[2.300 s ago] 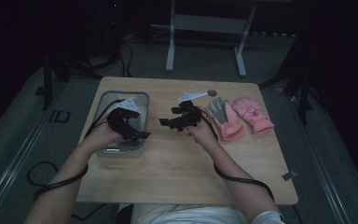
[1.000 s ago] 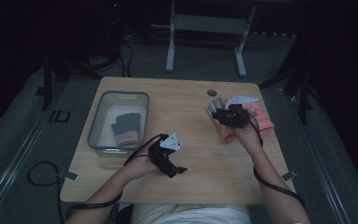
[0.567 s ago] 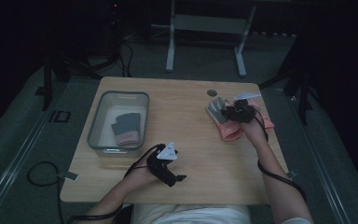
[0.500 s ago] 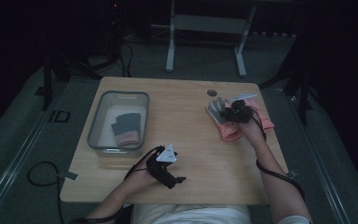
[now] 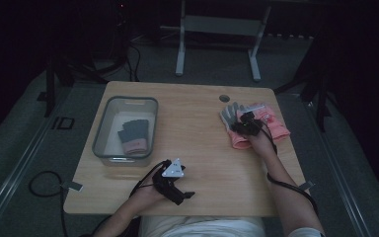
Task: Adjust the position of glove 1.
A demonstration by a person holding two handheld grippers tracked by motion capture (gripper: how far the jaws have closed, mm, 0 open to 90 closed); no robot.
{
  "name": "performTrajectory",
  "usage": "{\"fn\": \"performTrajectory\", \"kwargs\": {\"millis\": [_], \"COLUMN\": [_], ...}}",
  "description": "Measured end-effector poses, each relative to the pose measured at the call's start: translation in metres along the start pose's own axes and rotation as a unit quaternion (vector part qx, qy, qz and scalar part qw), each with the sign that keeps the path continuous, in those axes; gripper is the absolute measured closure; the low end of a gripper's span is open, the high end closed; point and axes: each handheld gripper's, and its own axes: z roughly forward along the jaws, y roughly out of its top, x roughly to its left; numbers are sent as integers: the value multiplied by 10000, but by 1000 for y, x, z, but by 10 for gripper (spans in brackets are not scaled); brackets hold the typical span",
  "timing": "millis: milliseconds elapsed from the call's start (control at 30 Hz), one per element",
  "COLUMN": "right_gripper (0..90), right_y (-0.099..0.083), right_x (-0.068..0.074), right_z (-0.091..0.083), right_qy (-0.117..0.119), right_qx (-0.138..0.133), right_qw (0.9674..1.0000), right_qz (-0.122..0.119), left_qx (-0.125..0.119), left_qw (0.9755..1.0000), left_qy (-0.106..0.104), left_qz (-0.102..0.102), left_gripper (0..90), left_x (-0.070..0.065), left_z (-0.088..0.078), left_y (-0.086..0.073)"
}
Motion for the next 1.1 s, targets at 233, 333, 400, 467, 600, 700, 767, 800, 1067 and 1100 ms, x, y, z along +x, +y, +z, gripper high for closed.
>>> {"fn": "performTrajectory", "kwargs": {"millis": [233, 333, 400, 467, 600, 700, 767, 800, 1067, 1100], "right_gripper": [876, 882, 882, 883, 884, 884, 883, 883, 883, 883], "right_y": [-2, 5, 10, 18, 32, 40, 44, 45, 38, 35], "right_x": [3, 6, 12, 20, 37, 54, 64, 69, 117, 122], "right_z": [-3, -17, -28, -45, -76, -96, -105, -109, -119, -117], "right_qy": [-142, -156, -220, -251, -272, -366, -373, -379, -438, -450], "right_qx": [-103, -281, -419, -597, -961, -1106, -1141, -1181, -1100, -1080], "right_qw": [9995, 9978, 9969, 9959, 9928, 9916, 9912, 9906, 9909, 9909], "right_qz": [253, 583, 633, 639, 655, 570, 559, 578, 632, 666], "left_qx": [-24, -44, -42, -63, -41, -1, 0, -8, -79, -95], "left_qw": [10000, 10000, 10000, 10000, 10000, 10000, 9999, 9999, 9998, 9998], "left_qy": [14, 13, 39, 46, 71, 86, 95, 100, 161, 168], "left_qz": [5, -26, -18, -34, 8, 33, 32, 26, 49, 49], "left_gripper": [22, 22, 22, 22, 22, 22, 22, 22, 22, 22], "left_x": [-3, -4, -3, -3, -4, -4, -4, -5, -3, -3], "left_z": [-4, -4, -5, -5, -5, -4, -4, -4, -8, -8], "left_y": [-3, -4, -4, -4, -4, -4, -4, -4, -5, -5]}}
